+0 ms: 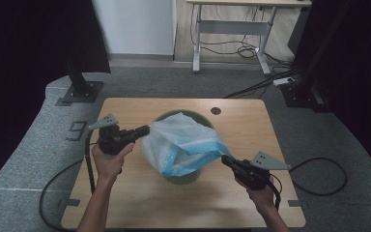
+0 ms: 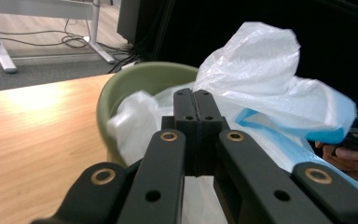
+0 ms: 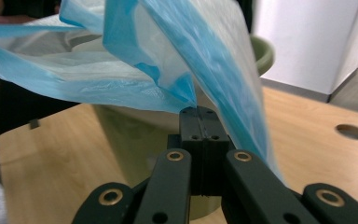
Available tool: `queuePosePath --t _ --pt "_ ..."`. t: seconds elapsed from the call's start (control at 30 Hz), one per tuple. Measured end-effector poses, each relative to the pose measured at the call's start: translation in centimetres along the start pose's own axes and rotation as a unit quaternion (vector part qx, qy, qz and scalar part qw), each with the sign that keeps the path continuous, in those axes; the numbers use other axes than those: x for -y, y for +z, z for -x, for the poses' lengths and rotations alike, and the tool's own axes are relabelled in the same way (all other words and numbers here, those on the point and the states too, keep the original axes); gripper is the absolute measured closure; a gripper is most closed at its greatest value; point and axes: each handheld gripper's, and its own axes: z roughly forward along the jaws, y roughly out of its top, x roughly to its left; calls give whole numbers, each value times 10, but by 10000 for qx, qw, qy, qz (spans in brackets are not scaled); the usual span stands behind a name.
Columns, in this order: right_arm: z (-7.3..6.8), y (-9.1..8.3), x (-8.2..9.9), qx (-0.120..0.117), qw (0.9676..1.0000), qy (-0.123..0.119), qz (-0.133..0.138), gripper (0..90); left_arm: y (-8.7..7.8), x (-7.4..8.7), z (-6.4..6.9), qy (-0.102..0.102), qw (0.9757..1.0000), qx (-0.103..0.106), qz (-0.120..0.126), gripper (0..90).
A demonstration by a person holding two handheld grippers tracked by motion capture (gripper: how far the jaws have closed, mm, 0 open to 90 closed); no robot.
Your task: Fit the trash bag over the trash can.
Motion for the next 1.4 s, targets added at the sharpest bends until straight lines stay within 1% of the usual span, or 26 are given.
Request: queuePosePath --t 0.07,0.13,0.2,0.23,0.27,0.33,0.37,0.43,0.47,0.53,0.6,0.73,0.83,0.87,0.9,0.93,0.97,1.0,1.03,1.07,1.1,1.17,1.2,1.23,1.4 --pt "-2 0 7 -63 9999 78 -19 890 -4 7 -1 8 10000 -41 5 900" --pt "-3 0 16 -84 9999 106 -88 890 -7 13 -4 -27 10000 -75 16 900" --pt "-2 -1 24 -122 9996 232 -130 890 -9 19 -7 -108 9999 -38 47 900" --pt "-2 -1 27 -145 9994 285 -138 889 -9 21 -7 -119 9999 5 52 900" --pt "-2 -1 30 -175 9993 314 -140 889 -8 23 -5 -85 10000 -1 31 900" --pt "-5 -3 31 -157 9994 278 -103 888 -6 24 -1 -34 10000 23 29 900" --pt "-7 -4 30 -200 9995 243 -43 887 -5 24 0 -26 10000 47 44 900" --pt "-12 -8 24 -236 9995 141 127 757 -3 23 3 -6 9999 98 36 900" --pt "-14 -10 20 -258 9993 113 226 723 -2 23 4 -8 9999 116 36 900" --pt "-17 -13 13 -356 9988 81 323 685 -1 22 5 -17 9999 149 51 900" --pt "-21 -15 7 -513 9979 63 392 643 0 21 7 -15 9998 176 62 900" --pt "-30 -13 -2 -701 9967 30 405 560 2 20 9 -52 9997 233 65 900" --pt "-33 -6 -6 -667 9972 1 331 509 3 19 10 -52 9996 254 65 900" --pt "-34 -2 -7 -651 9974 6 319 510 4 19 10 -54 9996 259 70 900" --pt "-35 1 -8 -640 9975 8 309 538 4 19 10 -52 9996 256 71 900" --pt "-35 4 -9 -605 9977 -8 305 589 4 19 10 -47 9996 253 71 900" --pt "-36 7 -10 -531 9982 -33 281 661 4 19 10 -43 9997 237 72 900" --pt "-36 10 -12 -432 9988 -17 231 766 4 19 9 -50 9997 226 85 900" --pt "-34 12 -12 -399 9990 15 221 827 3 19 8 -47 9997 206 92 900" --pt "-33 14 -12 -362 9991 46 218 869 2 19 7 -57 9998 182 105 900" --pt "-31 15 -12 -322 9992 80 206 881 1 20 6 -47 9998 170 106 900" --pt "-27 14 -9 -330 9992 159 175 886 -1 21 3 -77 9998 133 118 900" --pt "-26 14 -7 -282 9994 164 127 887 -3 23 1 -93 9998 128 111 900" --pt "-25 13 -5 -220 9996 194 55 888 -4 24 0 -102 9998 121 88 900" --pt "-18 9 10 -155 9992 356 -100 889 -6 35 -8 -162 9999 22 13 900"
